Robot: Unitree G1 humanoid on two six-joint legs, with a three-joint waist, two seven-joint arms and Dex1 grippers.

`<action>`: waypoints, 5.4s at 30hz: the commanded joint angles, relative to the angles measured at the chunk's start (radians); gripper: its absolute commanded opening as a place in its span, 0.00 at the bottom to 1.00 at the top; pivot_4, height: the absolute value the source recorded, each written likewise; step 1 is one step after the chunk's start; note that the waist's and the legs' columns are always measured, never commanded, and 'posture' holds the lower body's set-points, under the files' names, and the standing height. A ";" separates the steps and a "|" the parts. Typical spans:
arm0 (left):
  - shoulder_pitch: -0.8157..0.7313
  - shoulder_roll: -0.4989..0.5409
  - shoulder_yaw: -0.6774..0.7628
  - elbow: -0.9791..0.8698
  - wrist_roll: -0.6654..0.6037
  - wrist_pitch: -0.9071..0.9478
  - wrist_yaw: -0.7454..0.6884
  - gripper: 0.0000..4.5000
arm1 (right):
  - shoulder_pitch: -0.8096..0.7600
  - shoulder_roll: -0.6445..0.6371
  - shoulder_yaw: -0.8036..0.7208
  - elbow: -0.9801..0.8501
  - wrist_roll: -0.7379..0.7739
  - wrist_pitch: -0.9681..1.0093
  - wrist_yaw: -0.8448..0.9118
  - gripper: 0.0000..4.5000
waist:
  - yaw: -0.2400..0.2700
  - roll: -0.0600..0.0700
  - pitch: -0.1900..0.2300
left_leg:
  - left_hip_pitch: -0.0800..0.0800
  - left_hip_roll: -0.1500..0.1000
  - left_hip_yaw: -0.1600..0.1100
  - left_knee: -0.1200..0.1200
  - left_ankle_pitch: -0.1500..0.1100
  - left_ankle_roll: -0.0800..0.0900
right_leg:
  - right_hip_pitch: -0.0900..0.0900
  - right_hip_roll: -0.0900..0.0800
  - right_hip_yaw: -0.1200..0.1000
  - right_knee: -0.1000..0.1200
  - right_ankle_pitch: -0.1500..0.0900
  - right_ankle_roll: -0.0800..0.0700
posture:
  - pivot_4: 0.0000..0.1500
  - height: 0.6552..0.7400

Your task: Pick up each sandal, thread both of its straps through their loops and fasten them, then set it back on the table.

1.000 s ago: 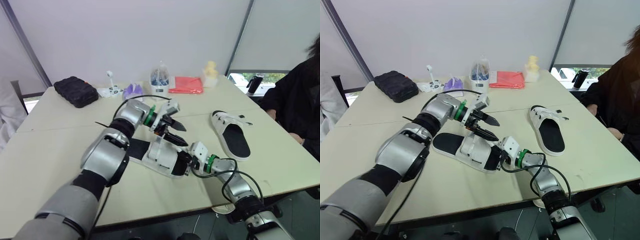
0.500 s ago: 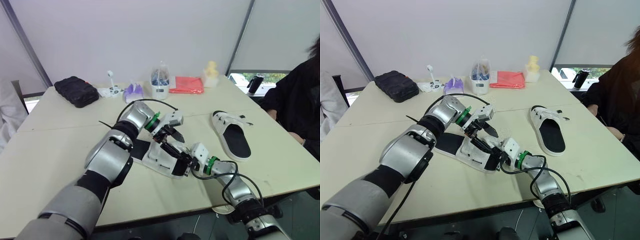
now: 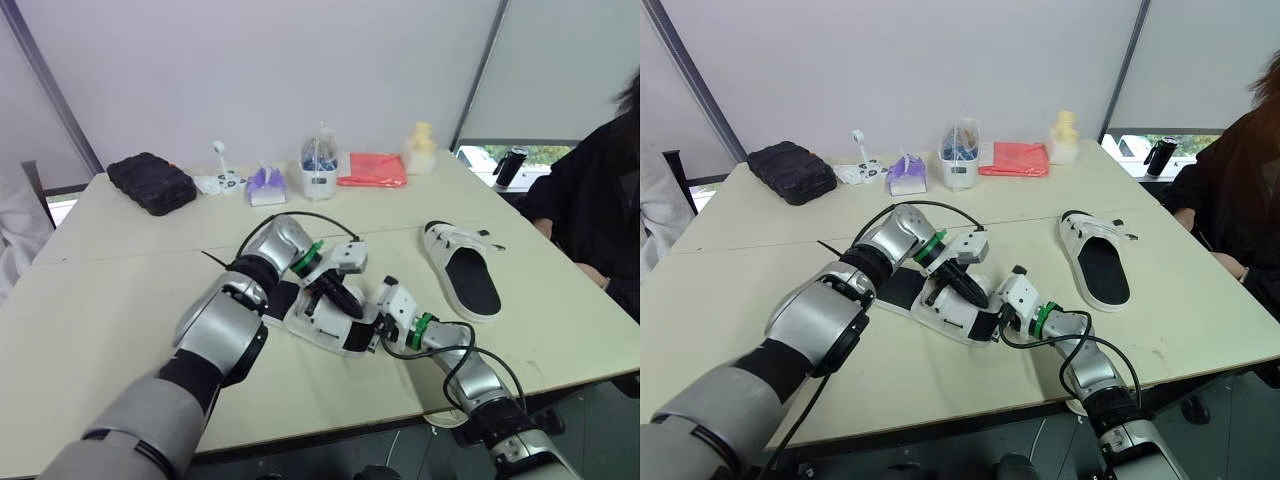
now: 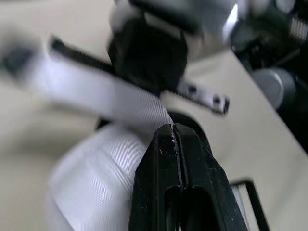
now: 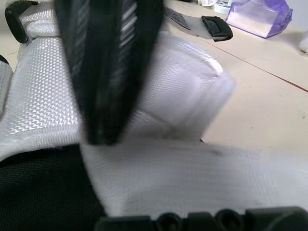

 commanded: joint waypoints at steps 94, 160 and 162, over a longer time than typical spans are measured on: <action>-0.036 0.033 0.359 -0.003 -0.043 0.235 0.321 0.58 | 0.118 -0.015 0.055 0.029 -0.068 0.091 -0.028 0.00 | 0.002 -0.001 0.000 | 0.000 0.000 0.000 -0.002 -0.002 0.000 | 0.001 -0.001 -0.001 -0.004 0.000 0.001 | 1.00 1.00; -0.001 -0.015 0.333 -0.065 -0.185 0.100 0.253 0.00 | 0.115 -0.020 0.062 0.056 -0.085 0.079 -0.023 0.00 | 0.017 -0.001 -0.002 | 0.000 0.000 0.000 0.000 -0.003 0.001 | 0.002 0.001 -0.001 -0.005 -0.001 0.002 | 1.00 1.00; -0.037 -0.005 0.402 -0.035 -0.246 0.285 0.231 0.00 | 0.109 -0.018 0.062 0.059 -0.086 0.080 -0.022 0.00 | 0.013 -0.001 -0.001 | 0.000 0.000 0.000 0.000 -0.003 0.001 | 0.001 0.001 -0.001 -0.005 -0.003 0.005 | 1.00 1.00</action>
